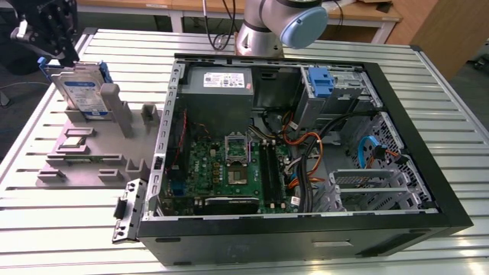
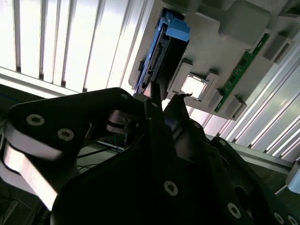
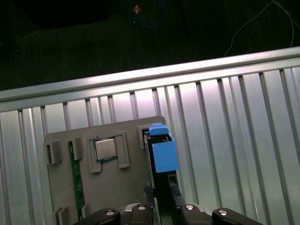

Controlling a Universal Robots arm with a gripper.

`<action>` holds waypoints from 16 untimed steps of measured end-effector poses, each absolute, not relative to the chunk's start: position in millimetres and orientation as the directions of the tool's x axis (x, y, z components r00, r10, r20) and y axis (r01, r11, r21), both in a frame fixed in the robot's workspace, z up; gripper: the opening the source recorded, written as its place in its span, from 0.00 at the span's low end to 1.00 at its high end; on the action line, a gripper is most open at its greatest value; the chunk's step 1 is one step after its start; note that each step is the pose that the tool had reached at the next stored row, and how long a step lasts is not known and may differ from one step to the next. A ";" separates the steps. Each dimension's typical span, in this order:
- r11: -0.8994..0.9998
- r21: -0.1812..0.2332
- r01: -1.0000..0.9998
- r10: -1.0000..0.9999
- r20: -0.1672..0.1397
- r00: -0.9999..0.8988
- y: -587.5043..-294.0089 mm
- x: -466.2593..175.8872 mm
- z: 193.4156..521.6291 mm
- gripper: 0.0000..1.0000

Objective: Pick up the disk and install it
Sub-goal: 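Pick up the disk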

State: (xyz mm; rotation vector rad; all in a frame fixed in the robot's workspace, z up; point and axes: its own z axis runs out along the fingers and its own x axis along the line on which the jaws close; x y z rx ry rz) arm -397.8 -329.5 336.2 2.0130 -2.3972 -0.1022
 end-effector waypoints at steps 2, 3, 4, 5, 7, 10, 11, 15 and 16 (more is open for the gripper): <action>0.172 0.056 -0.984 -0.984 -0.035 -0.174 -329.4 -397.8 336.1 0.29; 0.172 0.056 -0.984 -0.984 -0.035 -0.174 -329.4 -397.9 336.1 0.35; 0.172 0.056 -0.984 -0.984 -0.035 -0.174 -329.4 -397.8 336.0 0.35; 0.172 0.056 -0.984 -0.984 -0.035 -0.174 -329.4 -397.9 336.0 0.47; 0.172 0.056 -0.984 -0.984 -0.035 -0.174 -329.3 -397.8 335.9 0.53; 0.170 0.056 -0.984 -0.984 -0.035 -0.172 -329.3 -397.8 335.8 0.53; 0.160 0.056 -0.986 -0.986 -0.035 -0.162 -329.3 -397.8 335.6 0.53; 0.098 0.056 -0.994 -0.994 -0.035 -0.100 -329.3 -397.8 335.1 0.53; 0.085 0.056 -0.995 -0.996 -0.035 -0.087 -329.3 -397.8 335.0 0.53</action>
